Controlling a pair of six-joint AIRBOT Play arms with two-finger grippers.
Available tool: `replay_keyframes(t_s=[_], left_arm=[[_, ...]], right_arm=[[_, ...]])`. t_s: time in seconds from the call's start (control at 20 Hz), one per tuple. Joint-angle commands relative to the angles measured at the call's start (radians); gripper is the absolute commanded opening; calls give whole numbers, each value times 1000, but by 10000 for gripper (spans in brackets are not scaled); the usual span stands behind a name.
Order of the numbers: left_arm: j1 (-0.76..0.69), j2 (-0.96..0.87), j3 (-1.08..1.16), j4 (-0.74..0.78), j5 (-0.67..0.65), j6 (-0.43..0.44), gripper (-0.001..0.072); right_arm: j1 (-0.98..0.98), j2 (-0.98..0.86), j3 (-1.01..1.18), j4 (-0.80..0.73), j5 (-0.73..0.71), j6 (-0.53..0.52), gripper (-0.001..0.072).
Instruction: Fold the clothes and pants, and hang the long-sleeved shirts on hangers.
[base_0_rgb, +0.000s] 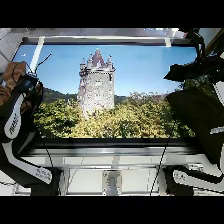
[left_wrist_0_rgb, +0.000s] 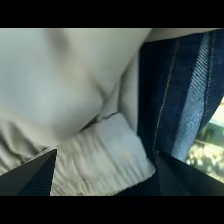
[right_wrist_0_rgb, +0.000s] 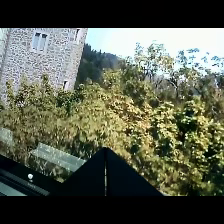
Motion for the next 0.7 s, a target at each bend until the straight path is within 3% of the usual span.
replay_keyframes(t_s=[0.0,0.15,0.2,0.25,0.3,0.35,0.65], left_arm=[[18,-23,0,5,-15,12,701],[57,-28,0,3,-3,12,691],[72,-32,0,3,-3,11,619],[84,-34,0,3,-3,11,426],[94,-34,0,5,-3,11,167],[99,-32,0,13,-3,12,20],[23,138,0,19,-6,12,10]], right_arm=[[1,-1,0,-1,-2,0,19],[1,-1,0,-1,-13,0,19],[1,-1,0,-1,-21,0,19],[1,-1,0,-1,-26,0,19],[1,-1,0,-1,-29,0,19],[1,-1,0,-1,-29,0,19],[0,0,1,-9,18,-1,19]])
